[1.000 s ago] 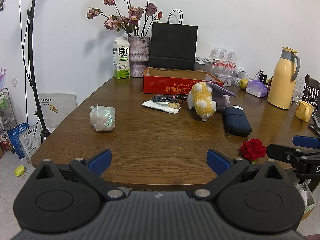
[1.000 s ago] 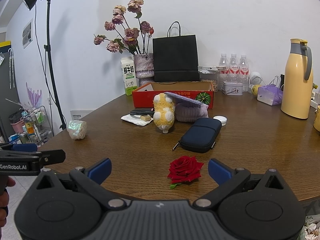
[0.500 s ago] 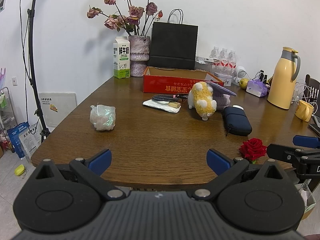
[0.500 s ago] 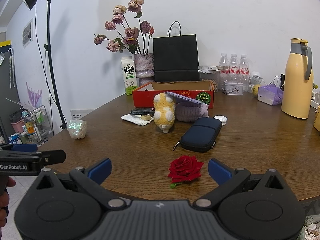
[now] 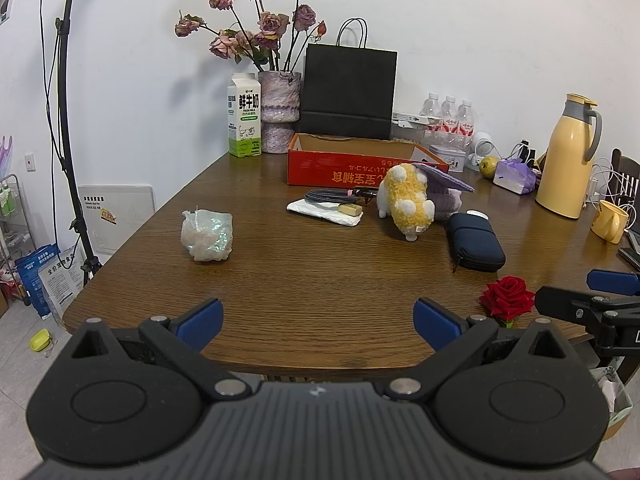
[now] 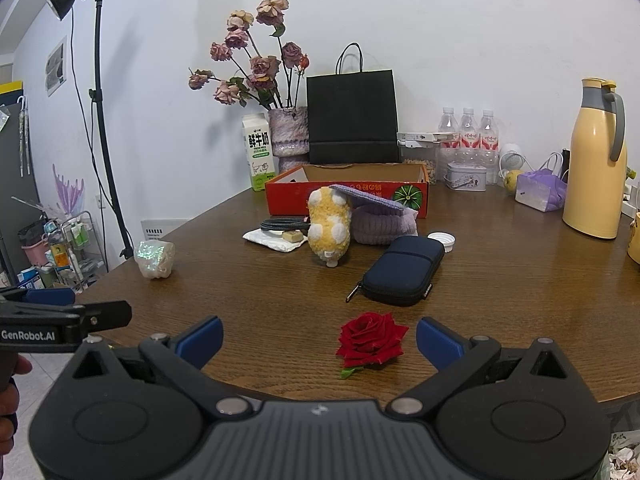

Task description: Organize objects

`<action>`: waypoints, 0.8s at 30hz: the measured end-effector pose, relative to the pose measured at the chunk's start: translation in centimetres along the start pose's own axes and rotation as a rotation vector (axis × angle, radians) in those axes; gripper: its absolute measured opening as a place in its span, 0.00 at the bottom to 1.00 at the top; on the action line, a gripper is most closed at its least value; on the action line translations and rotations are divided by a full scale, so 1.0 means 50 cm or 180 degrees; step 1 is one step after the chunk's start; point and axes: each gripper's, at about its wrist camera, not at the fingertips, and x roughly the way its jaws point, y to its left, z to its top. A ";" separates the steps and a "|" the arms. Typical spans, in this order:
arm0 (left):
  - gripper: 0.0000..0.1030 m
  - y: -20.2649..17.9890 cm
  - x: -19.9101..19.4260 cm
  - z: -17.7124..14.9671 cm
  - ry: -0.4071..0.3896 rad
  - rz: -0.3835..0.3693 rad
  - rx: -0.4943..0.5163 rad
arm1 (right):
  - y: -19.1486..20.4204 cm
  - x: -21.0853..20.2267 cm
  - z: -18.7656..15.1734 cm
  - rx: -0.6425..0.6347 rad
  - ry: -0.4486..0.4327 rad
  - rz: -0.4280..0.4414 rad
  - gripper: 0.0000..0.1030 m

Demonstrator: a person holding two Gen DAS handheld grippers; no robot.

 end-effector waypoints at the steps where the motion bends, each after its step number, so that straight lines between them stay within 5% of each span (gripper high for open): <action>1: 1.00 0.000 0.000 0.000 0.0001 0.0001 -0.0001 | 0.000 0.000 0.000 -0.0001 0.0000 -0.0001 1.00; 24: 1.00 0.017 0.052 -0.010 0.0103 0.0043 0.0006 | -0.027 0.064 -0.018 -0.0011 0.0057 -0.0114 1.00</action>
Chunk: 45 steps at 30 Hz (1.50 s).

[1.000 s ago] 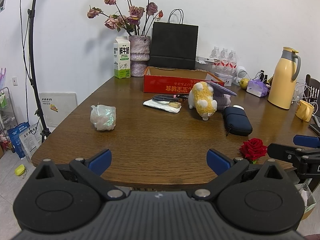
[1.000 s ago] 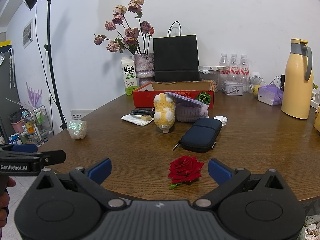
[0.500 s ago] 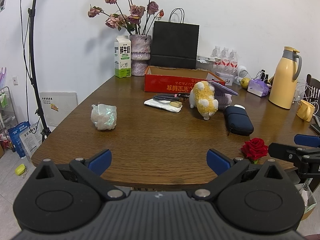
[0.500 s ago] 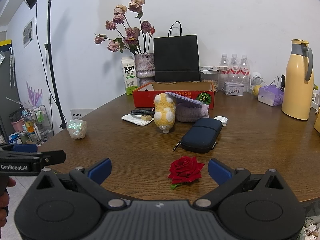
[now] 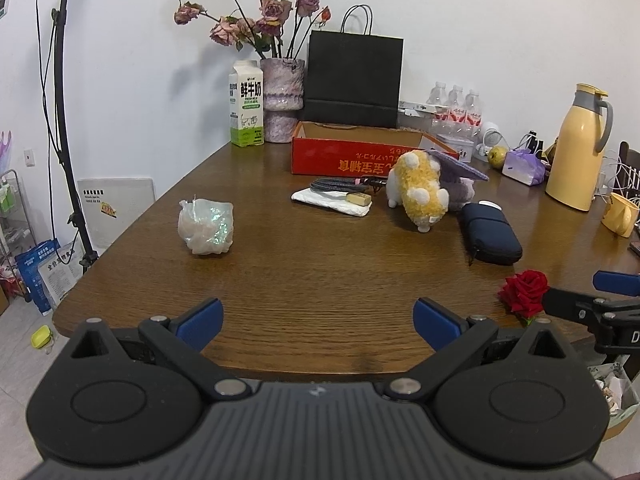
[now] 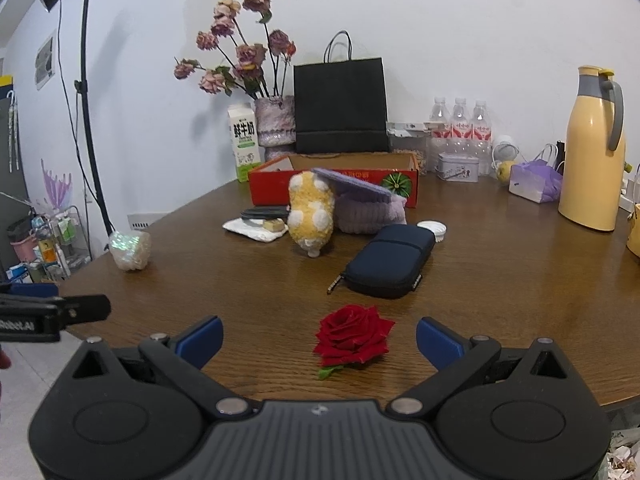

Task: Organize objects
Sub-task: 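Lower the right gripper onto the red rose and close it while the left tool moves toward the plastic bag, then lower the left gripper onto the clear plastic bag and close it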

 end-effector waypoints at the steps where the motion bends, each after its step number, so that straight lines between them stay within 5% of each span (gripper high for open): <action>1: 1.00 0.002 0.006 0.001 0.0012 0.0015 -0.0006 | -0.002 0.007 -0.002 -0.0011 0.0016 -0.0015 1.00; 14: 1.00 0.020 0.075 0.012 0.0129 0.0140 -0.0082 | -0.018 0.105 -0.009 -0.0190 0.0171 -0.0114 0.95; 18: 1.00 0.023 0.086 0.014 0.0158 0.0152 -0.0087 | -0.019 0.127 -0.014 -0.0204 0.0240 -0.0060 0.85; 24: 1.00 0.031 0.104 0.019 0.0189 0.0186 -0.0103 | -0.018 0.143 -0.024 -0.0249 0.0214 0.0031 0.46; 27: 1.00 0.040 0.115 0.021 0.0206 0.0210 -0.0116 | -0.018 0.146 -0.020 -0.0269 0.0201 0.0054 0.40; 45: 1.00 0.139 0.194 0.069 0.0237 0.0383 -0.0132 | 0.025 0.201 0.032 -0.0270 0.0159 0.0104 0.37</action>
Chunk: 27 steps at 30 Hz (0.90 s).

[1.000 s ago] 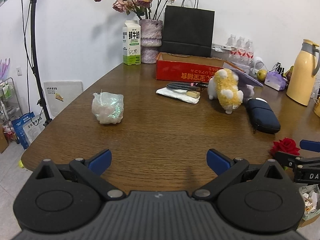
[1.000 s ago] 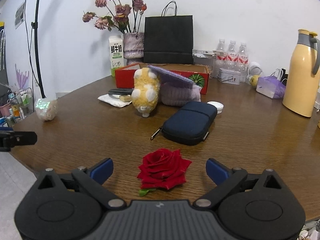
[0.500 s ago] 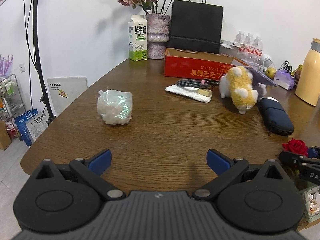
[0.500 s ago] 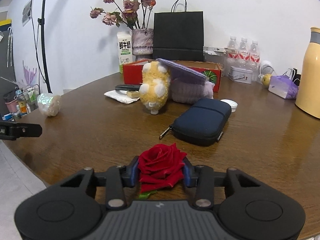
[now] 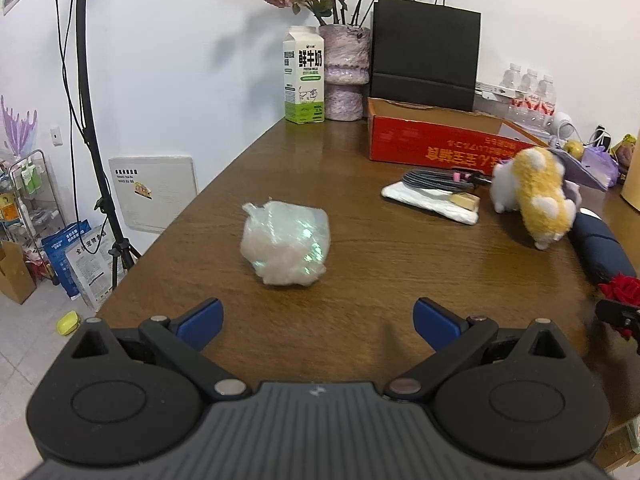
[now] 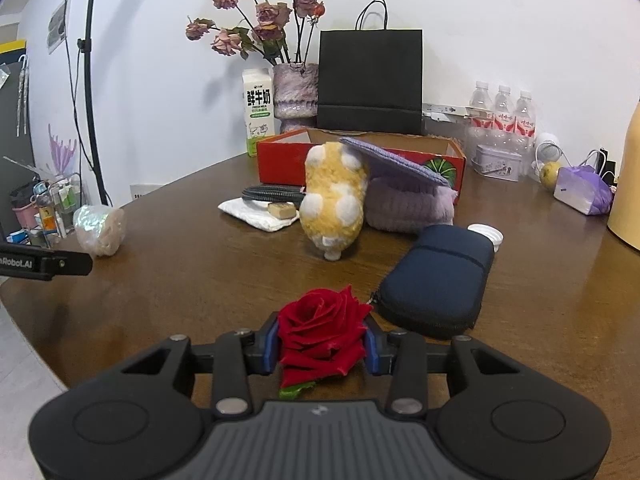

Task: Organize objects
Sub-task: 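Lower the left gripper onto the clear plastic bag and close it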

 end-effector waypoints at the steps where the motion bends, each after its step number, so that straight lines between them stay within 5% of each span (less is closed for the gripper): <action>1: 1.00 0.005 0.007 0.004 0.0010 -0.0010 -0.0009 | 0.001 0.003 0.004 0.0006 0.0000 -0.0014 0.37; 27: 1.00 0.064 0.167 0.090 0.0196 0.0018 -0.0053 | 0.023 0.063 0.098 -0.0002 -0.0079 -0.0177 0.37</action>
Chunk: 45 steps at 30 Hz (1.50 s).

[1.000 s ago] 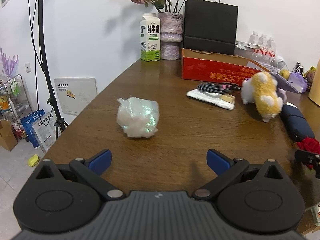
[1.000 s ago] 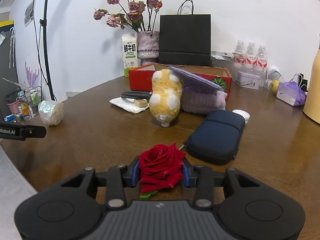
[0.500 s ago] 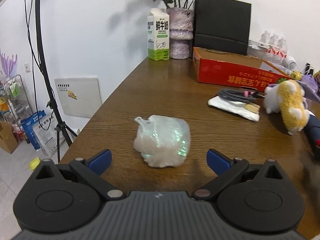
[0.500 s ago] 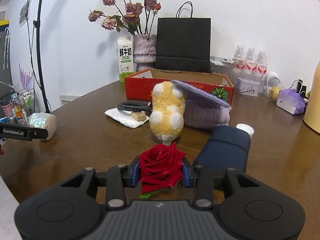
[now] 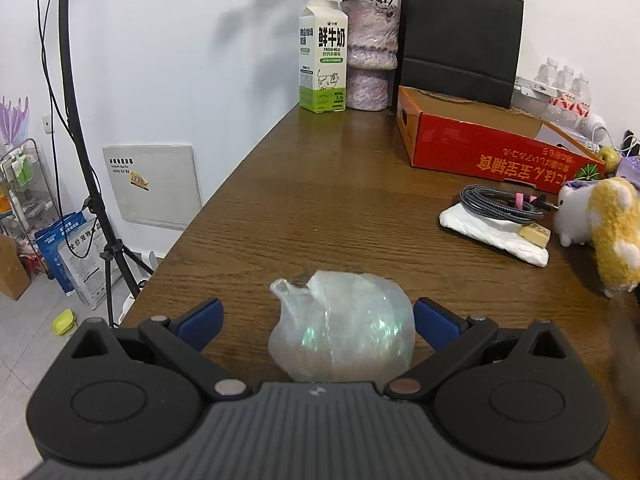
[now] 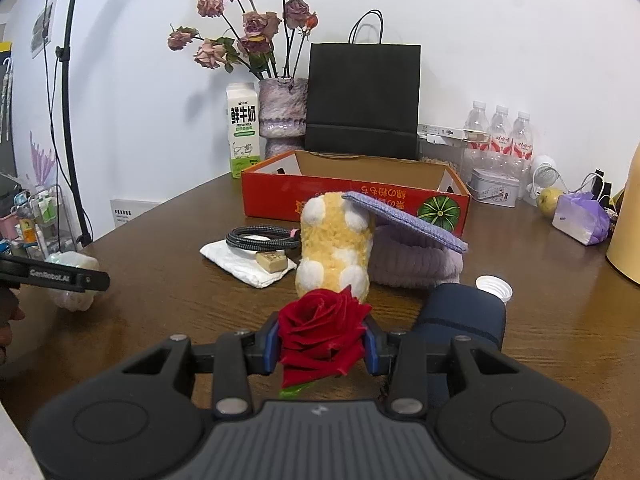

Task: Organize objects
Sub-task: 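Lower the left gripper onto the clear plastic bag and close it, then carry the rose in the right gripper while the left gripper carries the bag into the box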

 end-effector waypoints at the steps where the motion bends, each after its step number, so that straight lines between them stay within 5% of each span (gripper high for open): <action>1: 1.00 -0.001 0.005 0.002 0.0002 0.0006 -0.0008 | 0.000 0.002 0.002 0.0003 0.0002 0.0004 0.37; 4: 0.92 -0.003 0.014 0.003 0.0001 -0.0013 -0.0068 | -0.001 0.008 0.002 0.0007 0.0011 0.0026 0.37; 6: 0.61 -0.004 0.021 0.002 0.0061 -0.0052 -0.0117 | -0.003 0.011 -0.001 0.0015 0.0026 0.0037 0.37; 8: 0.43 -0.009 0.017 0.002 0.0030 -0.0002 -0.0106 | -0.007 0.013 -0.001 0.0027 0.0039 0.0045 0.37; 32: 0.42 -0.166 -0.092 0.051 -0.0299 -0.0237 0.0219 | -0.071 -0.021 0.029 0.0096 -0.0175 0.0177 0.37; 45: 0.42 -0.276 -0.094 0.115 -0.0419 -0.0368 0.0324 | -0.093 -0.009 0.102 -0.0022 -0.0427 0.0332 0.37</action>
